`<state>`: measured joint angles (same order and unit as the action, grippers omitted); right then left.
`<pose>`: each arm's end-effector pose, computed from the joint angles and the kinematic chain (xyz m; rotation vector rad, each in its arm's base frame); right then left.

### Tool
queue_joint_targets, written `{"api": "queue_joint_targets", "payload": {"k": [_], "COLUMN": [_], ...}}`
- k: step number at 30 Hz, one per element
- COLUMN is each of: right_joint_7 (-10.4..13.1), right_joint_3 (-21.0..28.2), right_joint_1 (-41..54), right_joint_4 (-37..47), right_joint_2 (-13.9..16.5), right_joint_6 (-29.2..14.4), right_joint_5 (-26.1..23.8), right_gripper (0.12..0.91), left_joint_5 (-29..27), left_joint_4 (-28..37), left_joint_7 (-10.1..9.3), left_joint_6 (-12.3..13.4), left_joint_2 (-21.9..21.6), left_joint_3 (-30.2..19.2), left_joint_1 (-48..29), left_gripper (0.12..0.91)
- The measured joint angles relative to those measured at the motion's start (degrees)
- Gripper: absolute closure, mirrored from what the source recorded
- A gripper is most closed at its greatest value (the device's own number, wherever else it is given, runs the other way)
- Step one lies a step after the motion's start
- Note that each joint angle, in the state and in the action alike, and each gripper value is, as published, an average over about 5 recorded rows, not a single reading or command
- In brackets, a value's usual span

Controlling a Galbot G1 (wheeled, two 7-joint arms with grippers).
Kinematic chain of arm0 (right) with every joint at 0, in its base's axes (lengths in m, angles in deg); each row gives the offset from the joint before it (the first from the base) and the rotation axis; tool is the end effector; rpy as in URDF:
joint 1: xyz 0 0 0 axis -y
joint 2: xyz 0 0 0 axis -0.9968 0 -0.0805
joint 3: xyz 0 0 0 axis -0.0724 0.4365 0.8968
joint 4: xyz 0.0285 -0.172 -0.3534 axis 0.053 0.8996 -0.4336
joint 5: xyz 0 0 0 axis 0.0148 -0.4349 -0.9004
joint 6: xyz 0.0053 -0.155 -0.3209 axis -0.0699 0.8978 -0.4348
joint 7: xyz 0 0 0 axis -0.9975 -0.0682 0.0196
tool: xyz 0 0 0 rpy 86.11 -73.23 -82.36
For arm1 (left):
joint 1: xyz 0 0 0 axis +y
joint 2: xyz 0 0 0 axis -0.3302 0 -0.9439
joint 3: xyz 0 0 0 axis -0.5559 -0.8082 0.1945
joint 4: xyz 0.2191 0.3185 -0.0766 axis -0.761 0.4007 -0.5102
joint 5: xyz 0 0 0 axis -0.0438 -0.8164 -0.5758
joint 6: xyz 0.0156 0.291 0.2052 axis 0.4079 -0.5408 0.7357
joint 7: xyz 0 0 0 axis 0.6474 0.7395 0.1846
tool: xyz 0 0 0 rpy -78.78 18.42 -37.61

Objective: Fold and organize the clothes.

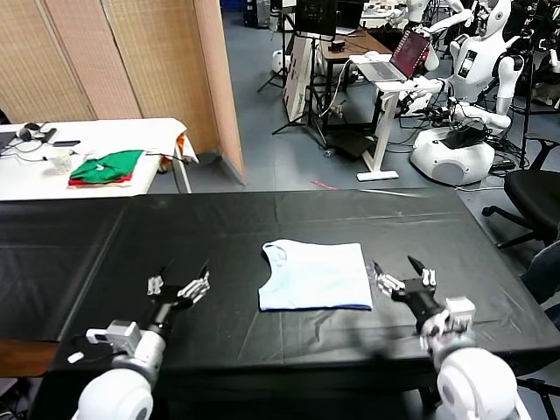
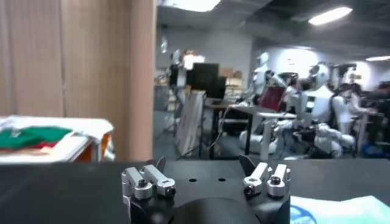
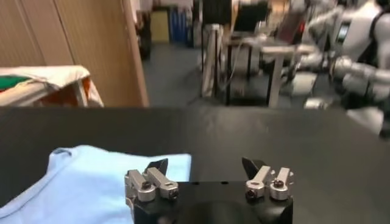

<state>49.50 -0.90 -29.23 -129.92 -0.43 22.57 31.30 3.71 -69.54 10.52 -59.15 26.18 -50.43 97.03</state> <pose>0.1934 -0.0867 -0.2643 0.1683 -2.9098 0.0594 0.1838 0.0742 -0.2888 -0.1679 -2.9777 0.1016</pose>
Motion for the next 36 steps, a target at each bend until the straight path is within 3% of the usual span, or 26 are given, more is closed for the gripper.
{"api": "queue_joint_targets", "payload": {"k": [6,12,17,24,36], "right_joint_7": [1.4,4.7,6.9,8.9,9.1], "right_joint_3": [0.2,0.1,1.0,1.5,1.6], "right_joint_1": [-10.4,-20.6,-27.8,-33.5,-35.4], "right_joint_4": [-4.2,-8.8,-11.9,-13.9,-14.4], "right_joint_2": [-1.1,-2.7,-3.8,-4.9,-5.1], "right_joint_6": [-9.5,-14.4,-15.1,-14.6,-14.3], "right_joint_5": [-6.6,-11.3,-12.9,-13.3,-13.3], "right_gripper": [0.118,0.118,0.118,0.118,0.118], "left_joint_5": [1.8,2.3,2.4,2.3,2.2], "left_joint_4": [-3.0,-5.4,-6.2,-7.0,-7.2], "left_joint_7": [-1.82,-3.03,-4.87,-3.31,-2.69], "left_joint_6": [-0.7,-1.0,-1.5,-1.6,-2.2], "left_joint_2": [-1.7,-2.2,-2.0,-1.8,-2.2], "left_joint_3": [2.6,5.7,7.5,9.2,9.8], "left_joint_1": [5.3,11.8,16.3,20.5,22.3], "left_gripper": [0.123,0.123,0.123,0.123,0.123]}}
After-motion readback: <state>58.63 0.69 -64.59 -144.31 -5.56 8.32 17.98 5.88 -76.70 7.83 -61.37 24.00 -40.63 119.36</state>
